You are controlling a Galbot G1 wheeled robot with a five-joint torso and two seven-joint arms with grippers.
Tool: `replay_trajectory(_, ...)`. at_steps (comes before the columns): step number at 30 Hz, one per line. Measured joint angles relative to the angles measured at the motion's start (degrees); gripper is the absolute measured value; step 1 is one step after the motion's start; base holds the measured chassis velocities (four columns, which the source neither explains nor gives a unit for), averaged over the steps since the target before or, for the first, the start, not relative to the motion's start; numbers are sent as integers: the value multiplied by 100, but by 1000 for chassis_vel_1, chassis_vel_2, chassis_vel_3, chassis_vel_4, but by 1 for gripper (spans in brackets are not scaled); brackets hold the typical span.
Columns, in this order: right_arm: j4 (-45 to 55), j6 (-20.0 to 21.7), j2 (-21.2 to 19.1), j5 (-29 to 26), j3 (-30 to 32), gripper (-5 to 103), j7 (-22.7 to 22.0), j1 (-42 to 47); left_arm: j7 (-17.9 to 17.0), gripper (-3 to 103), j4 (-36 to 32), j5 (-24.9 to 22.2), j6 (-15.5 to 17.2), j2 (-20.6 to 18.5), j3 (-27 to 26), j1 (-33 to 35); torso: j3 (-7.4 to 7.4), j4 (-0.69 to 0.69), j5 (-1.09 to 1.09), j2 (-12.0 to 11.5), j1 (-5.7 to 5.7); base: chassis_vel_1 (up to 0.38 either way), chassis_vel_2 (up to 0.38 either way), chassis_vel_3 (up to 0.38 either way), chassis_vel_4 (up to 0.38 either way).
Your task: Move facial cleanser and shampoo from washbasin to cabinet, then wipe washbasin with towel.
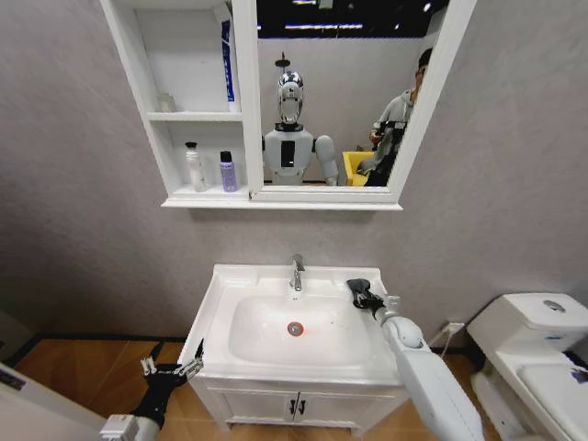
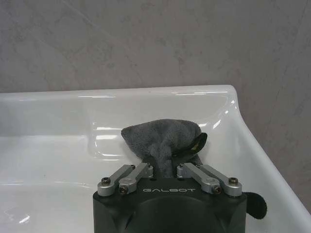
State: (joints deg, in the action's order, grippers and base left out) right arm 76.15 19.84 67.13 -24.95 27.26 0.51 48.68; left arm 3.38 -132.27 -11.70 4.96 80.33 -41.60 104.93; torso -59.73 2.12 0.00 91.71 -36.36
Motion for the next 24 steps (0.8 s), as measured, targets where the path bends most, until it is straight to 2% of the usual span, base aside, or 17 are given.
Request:
replay_trajectory(1,0,0,0,0,0,20,0,0,0,100,0,0,0,0,0,0,0,0,0,0,0,0,0,0,0)
replay_trajectory(4,132,18,16,-40,31,7,-17,78,0,100,0,0,0,0,0,0,0,0,0,0,0,0,0,0,0)
replay_trajectory(9,587,97,30,-127,32,7,-83,281,0,100,0,0,0,0,0,0,0,0,0,0,-1,0,0,0,0)
replay_trajectory(12,1547,296,86,-303,-173,7,-283,640,-1,100,0,0,1,0,1,0,0,0,-2,0,0,0,0,0,0)
replay_trajectory(17,2245,404,256,-320,-491,7,-564,1070,-1,100,0,0,1,0,1,0,0,2,0,0,0,0,0,0,0)
replay_trajectory(21,2302,407,260,-201,-546,7,-638,1318,-1,100,0,0,1,0,1,0,0,0,0,0,0,0,0,0,0)
replay_trajectory(24,2143,384,99,-6,-502,7,-663,1553,0,100,0,0,1,0,0,0,0,-1,1,0,0,0,0,0,0)
